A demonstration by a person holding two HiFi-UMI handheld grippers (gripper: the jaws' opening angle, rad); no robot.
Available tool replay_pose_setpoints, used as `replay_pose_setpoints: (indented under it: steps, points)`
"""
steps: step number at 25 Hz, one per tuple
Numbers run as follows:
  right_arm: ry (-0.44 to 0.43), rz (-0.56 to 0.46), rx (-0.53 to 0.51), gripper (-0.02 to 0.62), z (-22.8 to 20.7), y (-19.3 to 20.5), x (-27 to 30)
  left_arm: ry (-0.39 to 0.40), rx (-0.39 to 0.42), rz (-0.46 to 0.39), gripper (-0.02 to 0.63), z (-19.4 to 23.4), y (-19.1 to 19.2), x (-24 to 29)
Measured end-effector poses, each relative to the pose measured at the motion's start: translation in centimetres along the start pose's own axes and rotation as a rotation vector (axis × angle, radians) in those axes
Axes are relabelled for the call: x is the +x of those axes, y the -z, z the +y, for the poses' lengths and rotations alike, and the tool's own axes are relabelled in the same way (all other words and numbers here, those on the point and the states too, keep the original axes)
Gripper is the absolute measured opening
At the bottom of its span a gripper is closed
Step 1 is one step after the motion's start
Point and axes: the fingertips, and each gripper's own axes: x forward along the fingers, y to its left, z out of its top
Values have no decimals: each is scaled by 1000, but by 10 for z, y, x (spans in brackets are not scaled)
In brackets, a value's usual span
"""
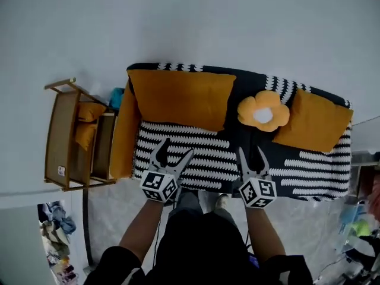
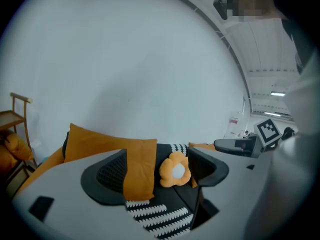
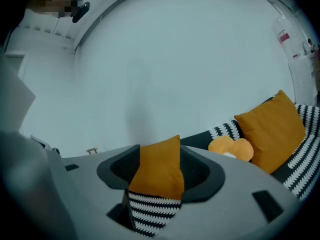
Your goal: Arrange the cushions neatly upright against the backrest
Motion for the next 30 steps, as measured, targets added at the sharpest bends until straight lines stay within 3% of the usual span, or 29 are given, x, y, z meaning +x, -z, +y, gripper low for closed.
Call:
replay_pose_setpoints:
  steps: [4, 9, 13, 17, 25, 30]
  points:
    - [-59, -82, -50, 227, 0, -38, -53, -6, 7, -104, 384, -58, -29, -20]
    - [-99, -147, -140, 191, -9, -83, -100, -1, 59, -208, 241, -114, -73, -48]
    - [-99, -162, -159, 169, -20, -99, -133, -9, 164, -204, 148, -144, -87, -76]
    - [-77, -216, -126, 139, -25, -116, -156, -13, 212, -185, 75, -149, -98, -90]
    - [-43, -270, -196, 35, -13, -124, -177, 48, 175, -249, 63, -139, -123, -103]
    - [-67, -285, -208, 28, 11, -126, -176, 60, 209, -256, 61, -112, -122, -119]
